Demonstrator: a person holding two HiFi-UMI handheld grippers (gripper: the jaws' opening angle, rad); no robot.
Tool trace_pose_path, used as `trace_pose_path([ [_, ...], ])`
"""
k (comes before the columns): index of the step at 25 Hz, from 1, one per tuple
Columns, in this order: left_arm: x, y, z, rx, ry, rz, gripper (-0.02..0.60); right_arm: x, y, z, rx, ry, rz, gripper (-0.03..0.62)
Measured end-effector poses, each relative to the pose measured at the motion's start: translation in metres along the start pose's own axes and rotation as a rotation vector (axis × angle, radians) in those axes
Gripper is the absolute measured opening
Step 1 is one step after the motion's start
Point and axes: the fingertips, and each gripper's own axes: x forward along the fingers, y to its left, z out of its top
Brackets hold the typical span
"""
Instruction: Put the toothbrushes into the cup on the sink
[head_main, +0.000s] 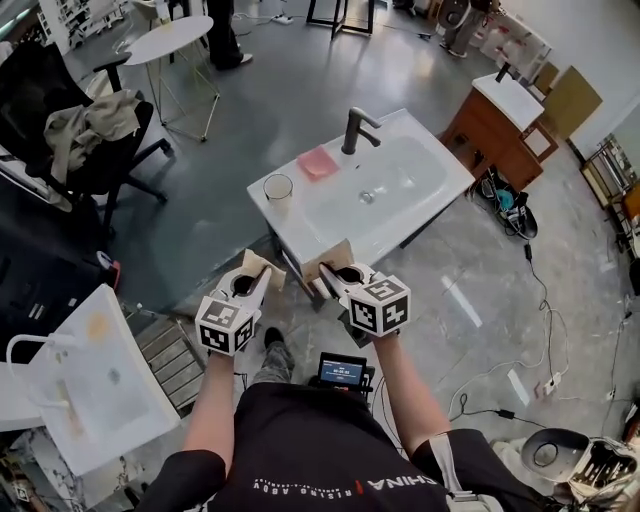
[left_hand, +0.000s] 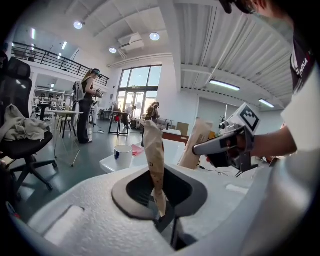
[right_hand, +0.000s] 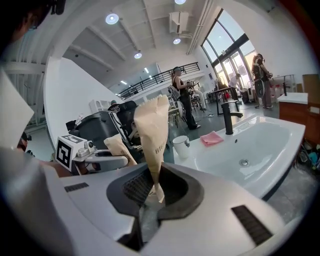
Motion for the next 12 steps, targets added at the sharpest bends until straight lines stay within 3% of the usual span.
trace_pose_path([
  [12,0.051,0.098,0.050,0.029,-0.023,-0.085,0.038,0.086,-0.027,0.069,0.000,-0.017,-0.082,0.040],
])
